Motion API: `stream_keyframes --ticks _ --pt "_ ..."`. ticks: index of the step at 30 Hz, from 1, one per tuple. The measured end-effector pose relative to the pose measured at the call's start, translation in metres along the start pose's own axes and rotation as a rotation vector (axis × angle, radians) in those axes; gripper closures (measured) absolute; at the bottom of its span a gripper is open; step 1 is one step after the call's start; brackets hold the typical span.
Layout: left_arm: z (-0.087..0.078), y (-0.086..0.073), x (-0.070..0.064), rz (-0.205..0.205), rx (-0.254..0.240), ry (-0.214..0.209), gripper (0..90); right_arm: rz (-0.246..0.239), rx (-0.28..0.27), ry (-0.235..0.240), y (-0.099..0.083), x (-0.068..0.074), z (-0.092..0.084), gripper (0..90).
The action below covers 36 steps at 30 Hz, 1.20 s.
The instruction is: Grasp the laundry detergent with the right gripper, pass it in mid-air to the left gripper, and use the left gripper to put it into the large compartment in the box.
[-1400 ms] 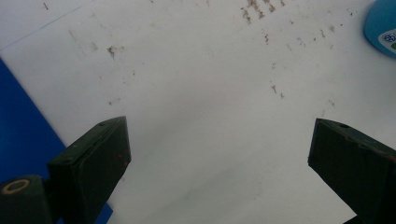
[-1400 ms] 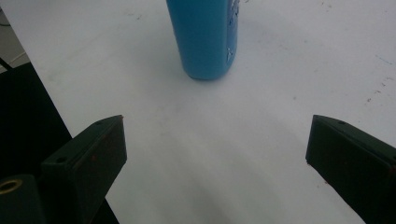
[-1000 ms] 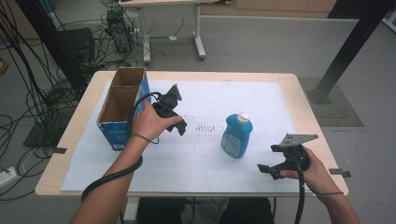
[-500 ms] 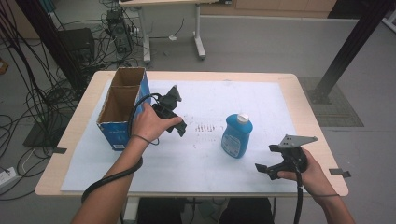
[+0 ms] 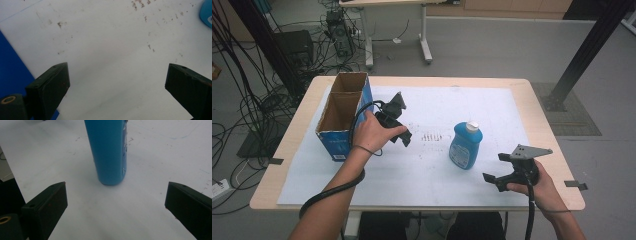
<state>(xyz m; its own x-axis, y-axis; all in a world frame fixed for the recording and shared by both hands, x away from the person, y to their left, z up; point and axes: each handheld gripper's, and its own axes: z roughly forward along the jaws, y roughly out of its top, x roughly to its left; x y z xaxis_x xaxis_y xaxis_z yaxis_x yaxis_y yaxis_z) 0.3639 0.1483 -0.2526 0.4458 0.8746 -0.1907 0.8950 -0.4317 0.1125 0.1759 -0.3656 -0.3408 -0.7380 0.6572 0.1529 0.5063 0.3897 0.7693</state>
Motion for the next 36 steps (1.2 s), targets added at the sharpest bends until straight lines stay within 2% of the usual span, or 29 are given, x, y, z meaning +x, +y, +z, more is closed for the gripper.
stream_keyframes --ticks 9,36 --pt "-0.001 0.000 -0.001 0.000 -0.004 0.002 6.1 0.000 -0.054 -0.003 -0.008 0.004 0.005 4.2" --pt "-0.004 -0.004 0.002 -0.011 -0.013 0.002 6.2 -0.033 -0.098 -0.020 -0.016 0.010 0.026 4.0"
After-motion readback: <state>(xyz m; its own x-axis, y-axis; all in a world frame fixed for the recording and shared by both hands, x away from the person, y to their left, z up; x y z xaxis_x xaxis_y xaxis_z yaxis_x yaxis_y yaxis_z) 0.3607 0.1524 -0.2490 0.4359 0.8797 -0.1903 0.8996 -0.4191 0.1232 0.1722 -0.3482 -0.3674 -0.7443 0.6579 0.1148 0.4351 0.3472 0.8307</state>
